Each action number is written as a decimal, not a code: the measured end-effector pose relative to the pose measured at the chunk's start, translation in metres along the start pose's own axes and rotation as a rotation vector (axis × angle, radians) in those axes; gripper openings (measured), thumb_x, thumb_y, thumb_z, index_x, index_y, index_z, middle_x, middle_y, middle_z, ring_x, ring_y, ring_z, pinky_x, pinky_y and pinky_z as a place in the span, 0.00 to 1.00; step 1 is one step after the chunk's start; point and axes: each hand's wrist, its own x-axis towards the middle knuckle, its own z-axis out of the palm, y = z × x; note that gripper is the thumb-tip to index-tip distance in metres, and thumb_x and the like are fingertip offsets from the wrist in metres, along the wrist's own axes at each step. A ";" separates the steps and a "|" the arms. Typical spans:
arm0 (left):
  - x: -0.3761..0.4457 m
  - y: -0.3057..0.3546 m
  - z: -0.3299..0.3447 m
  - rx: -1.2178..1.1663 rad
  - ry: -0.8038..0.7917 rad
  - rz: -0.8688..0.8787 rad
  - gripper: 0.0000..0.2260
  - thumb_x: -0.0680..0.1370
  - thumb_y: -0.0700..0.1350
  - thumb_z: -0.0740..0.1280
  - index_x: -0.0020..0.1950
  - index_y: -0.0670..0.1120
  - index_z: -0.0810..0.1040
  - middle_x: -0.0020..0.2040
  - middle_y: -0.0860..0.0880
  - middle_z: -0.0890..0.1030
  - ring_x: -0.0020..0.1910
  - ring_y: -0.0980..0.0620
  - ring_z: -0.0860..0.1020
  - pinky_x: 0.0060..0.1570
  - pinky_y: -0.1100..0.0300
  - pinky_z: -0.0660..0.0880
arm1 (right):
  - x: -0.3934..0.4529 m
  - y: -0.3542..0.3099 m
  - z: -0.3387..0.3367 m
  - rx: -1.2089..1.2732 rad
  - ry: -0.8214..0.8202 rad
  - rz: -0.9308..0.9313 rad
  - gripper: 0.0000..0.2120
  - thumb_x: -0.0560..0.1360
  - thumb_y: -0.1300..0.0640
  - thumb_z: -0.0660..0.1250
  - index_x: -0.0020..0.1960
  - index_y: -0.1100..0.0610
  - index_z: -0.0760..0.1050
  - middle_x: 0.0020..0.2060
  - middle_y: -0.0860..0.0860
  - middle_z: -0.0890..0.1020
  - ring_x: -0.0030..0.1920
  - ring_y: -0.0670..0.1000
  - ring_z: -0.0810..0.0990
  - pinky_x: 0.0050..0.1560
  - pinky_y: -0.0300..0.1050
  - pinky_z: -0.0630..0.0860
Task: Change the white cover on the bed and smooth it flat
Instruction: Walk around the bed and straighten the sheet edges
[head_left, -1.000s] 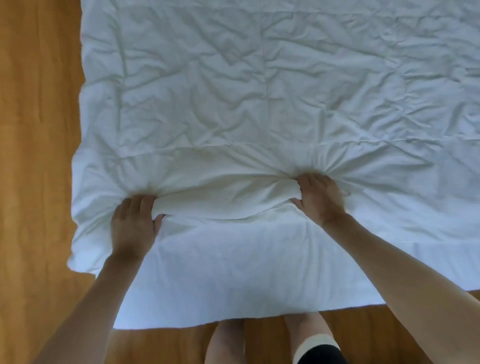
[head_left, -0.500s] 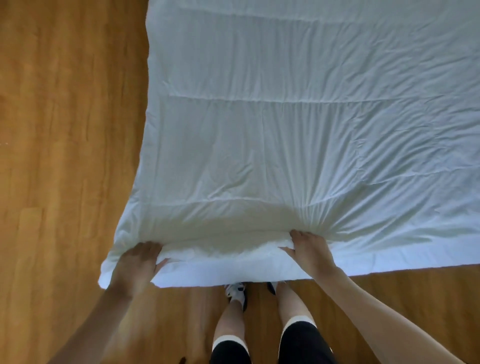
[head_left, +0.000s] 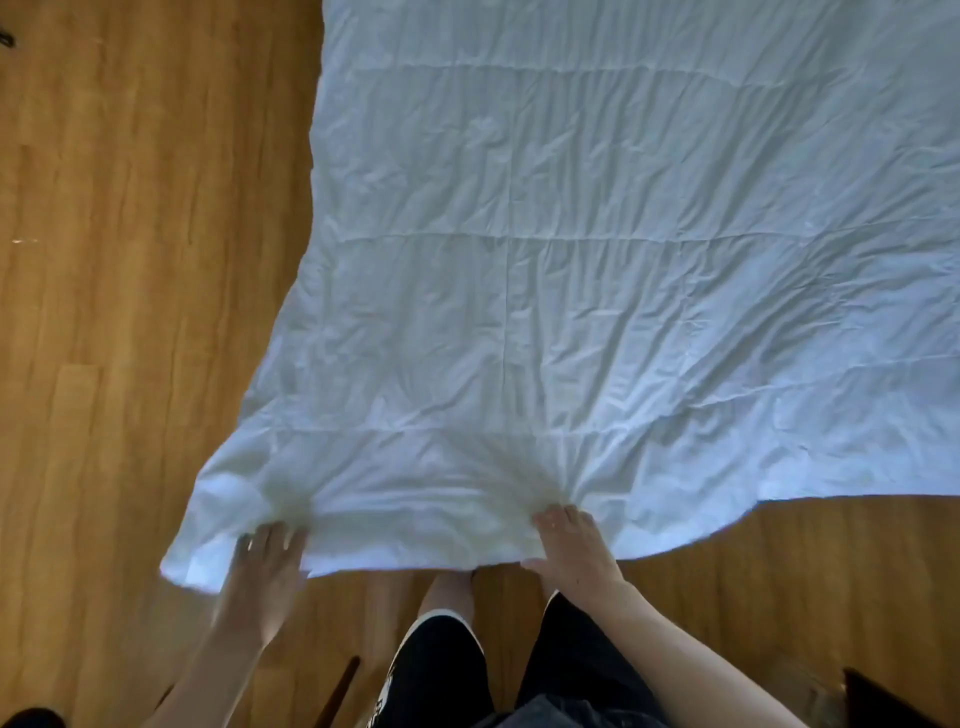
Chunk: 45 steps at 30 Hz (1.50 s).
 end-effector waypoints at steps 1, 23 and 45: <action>0.003 0.008 -0.001 -0.014 -0.061 -0.026 0.33 0.52 0.44 0.85 0.52 0.35 0.79 0.46 0.35 0.77 0.47 0.35 0.76 0.46 0.39 0.72 | 0.004 -0.001 0.002 -0.037 -0.025 -0.001 0.32 0.76 0.38 0.61 0.72 0.58 0.63 0.69 0.58 0.68 0.69 0.60 0.66 0.70 0.54 0.61; 0.032 0.212 -0.168 0.041 -0.184 0.281 0.27 0.55 0.50 0.83 0.48 0.39 0.82 0.44 0.38 0.81 0.42 0.38 0.81 0.42 0.47 0.79 | -0.159 0.089 -0.066 0.196 0.114 0.297 0.27 0.80 0.41 0.55 0.71 0.58 0.65 0.69 0.58 0.69 0.69 0.57 0.68 0.68 0.50 0.64; 0.097 0.691 -0.244 -0.090 -0.425 0.280 0.12 0.80 0.50 0.59 0.60 0.48 0.74 0.58 0.47 0.78 0.54 0.49 0.76 0.53 0.56 0.74 | -0.362 0.485 0.046 0.756 0.038 0.547 0.15 0.81 0.50 0.57 0.62 0.58 0.70 0.54 0.55 0.79 0.53 0.56 0.79 0.50 0.48 0.76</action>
